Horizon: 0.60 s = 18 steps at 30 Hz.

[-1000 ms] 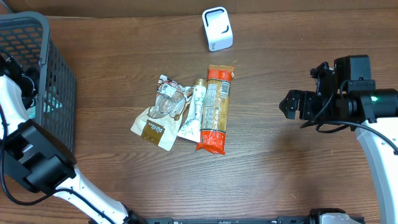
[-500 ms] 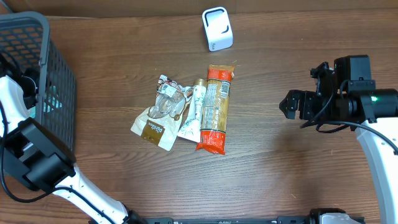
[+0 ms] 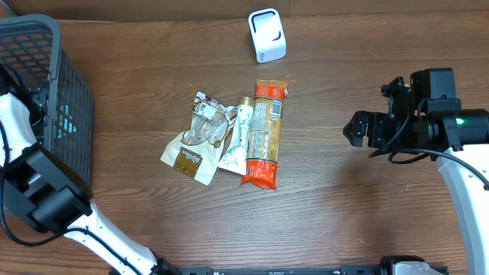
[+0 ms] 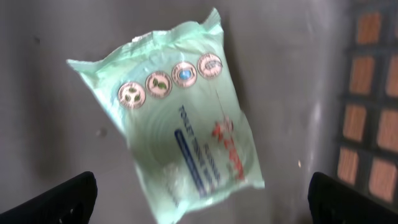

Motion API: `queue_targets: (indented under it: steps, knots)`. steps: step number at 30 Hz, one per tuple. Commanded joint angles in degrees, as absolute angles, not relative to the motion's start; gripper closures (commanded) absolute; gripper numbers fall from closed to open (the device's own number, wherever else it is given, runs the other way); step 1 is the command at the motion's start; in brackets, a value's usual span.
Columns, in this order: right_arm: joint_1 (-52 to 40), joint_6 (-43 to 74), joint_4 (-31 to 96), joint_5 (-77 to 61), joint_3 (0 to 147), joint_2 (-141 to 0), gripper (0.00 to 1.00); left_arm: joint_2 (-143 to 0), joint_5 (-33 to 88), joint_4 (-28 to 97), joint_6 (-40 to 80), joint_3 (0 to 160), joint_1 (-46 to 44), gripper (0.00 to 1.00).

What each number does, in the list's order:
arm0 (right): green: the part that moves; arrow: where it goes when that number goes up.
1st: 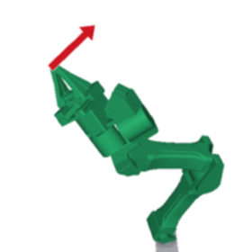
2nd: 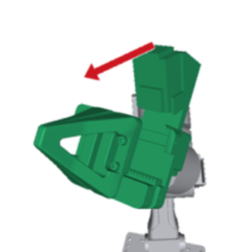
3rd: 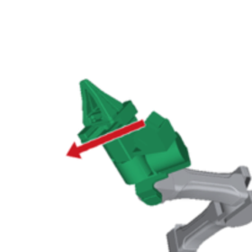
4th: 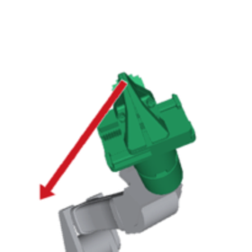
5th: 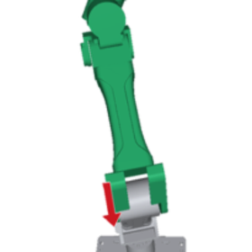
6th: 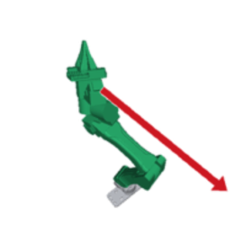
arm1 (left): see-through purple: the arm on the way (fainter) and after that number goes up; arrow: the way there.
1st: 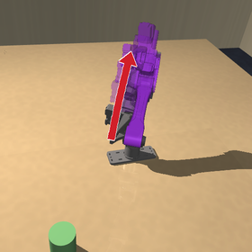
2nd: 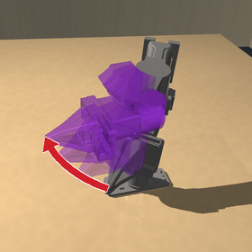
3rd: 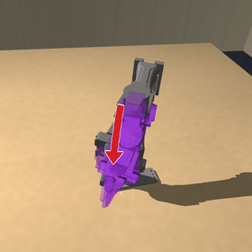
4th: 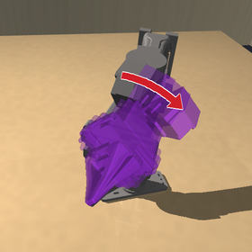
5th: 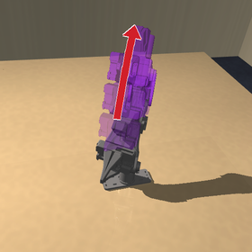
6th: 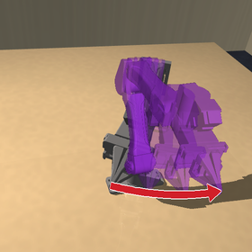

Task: Scan the item barcode
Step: 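Close the left gripper on the green wipes pack and lift it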

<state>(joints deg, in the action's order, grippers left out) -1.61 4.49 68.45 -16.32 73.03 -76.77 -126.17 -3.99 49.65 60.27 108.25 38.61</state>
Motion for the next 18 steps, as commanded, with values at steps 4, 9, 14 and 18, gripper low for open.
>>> queue_targets:
  steps: [4, 9, 14, 18]
  knots:
    - [-1.9, 4.7, 68.7, -16.8, 72.9, -76.7, 0.0, -132.7, -6.6, 48.6, 65.2, 107.7, 38.5, 0.0]
    - [-1.9, 4.7, 69.2, -16.8, 72.9, -76.7, 0.0, -135.2, -6.6, 48.8, 64.5, 107.7, 38.5, 0.05]
    - [-1.9, 4.7, 69.2, -16.8, 72.9, -76.7, 0.0, -135.2, -6.6, 48.6, 62.9, 107.7, 38.6, 0.79]
    - [-1.9, 4.7, 68.9, -16.8, 72.9, -76.7, 0.0, -135.1, -6.4, 48.8, 60.6, 107.8, 38.7, 0.96]
